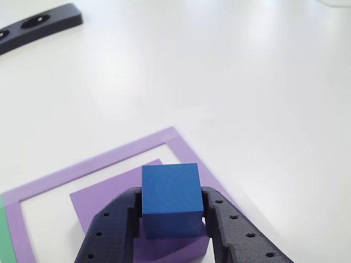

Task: Tower of hanoi

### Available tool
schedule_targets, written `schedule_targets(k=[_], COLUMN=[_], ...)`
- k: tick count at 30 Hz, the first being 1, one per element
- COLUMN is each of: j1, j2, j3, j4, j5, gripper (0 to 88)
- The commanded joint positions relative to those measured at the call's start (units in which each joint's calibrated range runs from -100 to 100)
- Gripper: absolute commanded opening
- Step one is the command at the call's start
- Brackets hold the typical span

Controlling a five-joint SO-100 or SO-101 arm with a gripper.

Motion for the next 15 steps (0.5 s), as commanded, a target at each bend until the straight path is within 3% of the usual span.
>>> schedule_targets(k=[1, 7, 15], j1=[-0.36, -0.81, -3.48], j2=[-0.56, -7.29, -32.37], j3=[-1.56, -0.2, 1.25], j4=[-1.35, 4.72, 31.27], j5=[0.0, 0.0, 0.0], gripper=[1.4, 0.9, 0.1])
